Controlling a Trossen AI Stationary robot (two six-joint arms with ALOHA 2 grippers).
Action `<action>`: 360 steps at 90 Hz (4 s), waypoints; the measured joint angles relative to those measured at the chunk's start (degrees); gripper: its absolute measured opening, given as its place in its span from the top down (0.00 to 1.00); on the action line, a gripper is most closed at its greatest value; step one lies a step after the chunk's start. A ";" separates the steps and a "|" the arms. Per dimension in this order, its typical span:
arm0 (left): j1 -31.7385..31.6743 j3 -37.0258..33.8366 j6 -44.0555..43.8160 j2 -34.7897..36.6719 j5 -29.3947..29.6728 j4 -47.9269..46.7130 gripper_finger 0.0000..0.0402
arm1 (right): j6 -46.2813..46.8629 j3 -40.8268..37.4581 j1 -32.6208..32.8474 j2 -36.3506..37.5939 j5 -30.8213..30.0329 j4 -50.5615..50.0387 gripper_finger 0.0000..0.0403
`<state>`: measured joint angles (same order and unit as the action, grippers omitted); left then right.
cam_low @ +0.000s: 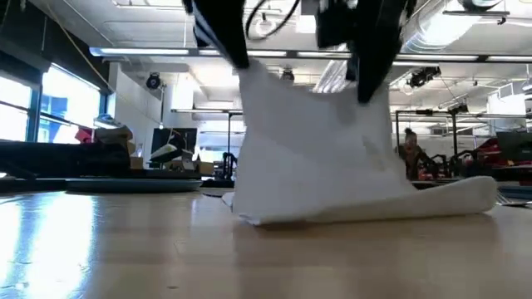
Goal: Set table place
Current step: Fold the white table napkin
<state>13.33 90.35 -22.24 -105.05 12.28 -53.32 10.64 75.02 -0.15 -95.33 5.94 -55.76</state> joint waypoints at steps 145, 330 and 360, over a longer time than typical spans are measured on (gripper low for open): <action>-4.60 -12.57 -3.22 -1.56 10.95 12.76 0.98 | 4.34 6.67 -3.27 -12.96 -10.28 -6.89 0.97; 0.59 0.06 -4.00 -10.08 -5.79 3.68 0.99 | -19.16 -32.04 4.32 15.84 7.74 32.50 0.52; 1.88 6.27 -3.63 -10.06 -2.91 -5.40 1.00 | -21.54 -32.02 4.30 7.49 5.77 41.82 0.52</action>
<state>15.21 96.62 -25.87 -115.11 9.37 -58.72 -10.90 43.00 4.14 -87.84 11.70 -13.93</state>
